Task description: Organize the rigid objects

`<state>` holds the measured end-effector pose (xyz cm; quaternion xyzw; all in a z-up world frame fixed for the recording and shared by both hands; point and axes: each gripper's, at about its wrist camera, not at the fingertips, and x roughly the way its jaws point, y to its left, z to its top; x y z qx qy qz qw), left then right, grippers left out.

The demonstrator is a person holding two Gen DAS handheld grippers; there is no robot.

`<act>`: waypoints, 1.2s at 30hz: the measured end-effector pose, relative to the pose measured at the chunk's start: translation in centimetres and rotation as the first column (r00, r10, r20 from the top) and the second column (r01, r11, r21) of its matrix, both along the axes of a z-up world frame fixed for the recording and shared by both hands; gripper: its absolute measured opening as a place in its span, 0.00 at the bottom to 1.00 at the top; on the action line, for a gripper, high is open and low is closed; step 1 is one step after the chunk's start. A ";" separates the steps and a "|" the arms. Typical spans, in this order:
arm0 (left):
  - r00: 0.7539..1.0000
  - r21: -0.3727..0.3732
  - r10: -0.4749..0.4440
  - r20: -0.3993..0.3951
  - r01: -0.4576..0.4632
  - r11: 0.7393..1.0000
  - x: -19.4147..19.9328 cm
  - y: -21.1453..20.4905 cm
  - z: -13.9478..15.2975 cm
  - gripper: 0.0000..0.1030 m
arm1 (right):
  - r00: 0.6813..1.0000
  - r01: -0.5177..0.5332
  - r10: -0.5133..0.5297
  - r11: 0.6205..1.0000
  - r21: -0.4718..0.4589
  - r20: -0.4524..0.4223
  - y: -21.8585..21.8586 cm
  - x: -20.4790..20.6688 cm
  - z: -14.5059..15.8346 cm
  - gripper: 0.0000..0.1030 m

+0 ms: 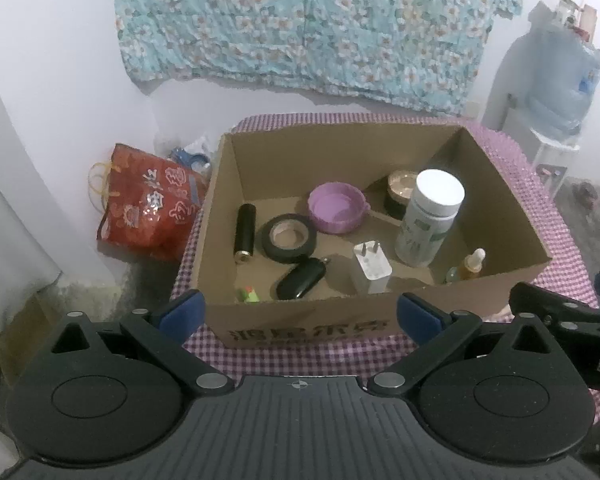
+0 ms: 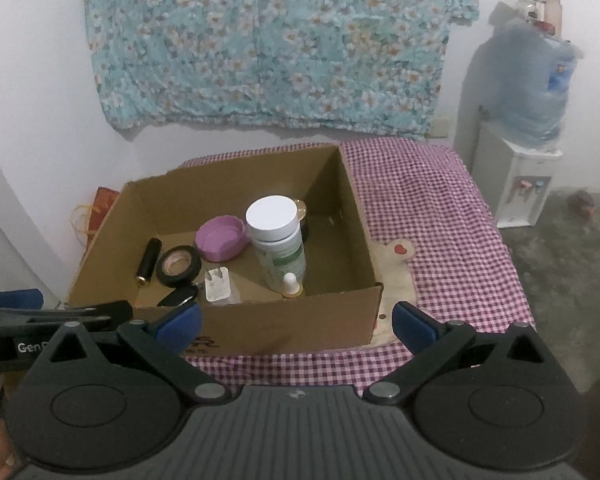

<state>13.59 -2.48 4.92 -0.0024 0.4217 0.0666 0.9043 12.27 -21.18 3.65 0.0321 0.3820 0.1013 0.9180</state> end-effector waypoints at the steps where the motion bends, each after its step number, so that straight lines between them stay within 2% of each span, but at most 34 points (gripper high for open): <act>1: 1.000 0.000 -0.001 -0.004 0.001 1.000 0.1 0.0 -0.1 1.00 | 1.000 0.003 -0.003 1.000 -0.007 -0.002 0.1 0.1 -0.1 1.00; 10: 1.000 0.003 -0.004 -0.009 0.004 1.000 0.6 0.2 -0.5 0.99 | 0.999 0.011 -0.012 0.999 -0.037 -0.033 0.3 1.2 -1.0 1.00; 36: 1.000 0.007 -0.003 -0.001 0.003 1.000 1.1 1.1 -0.6 0.98 | 0.999 0.016 -0.017 0.999 -0.044 -0.036 0.3 2.1 -1.2 1.00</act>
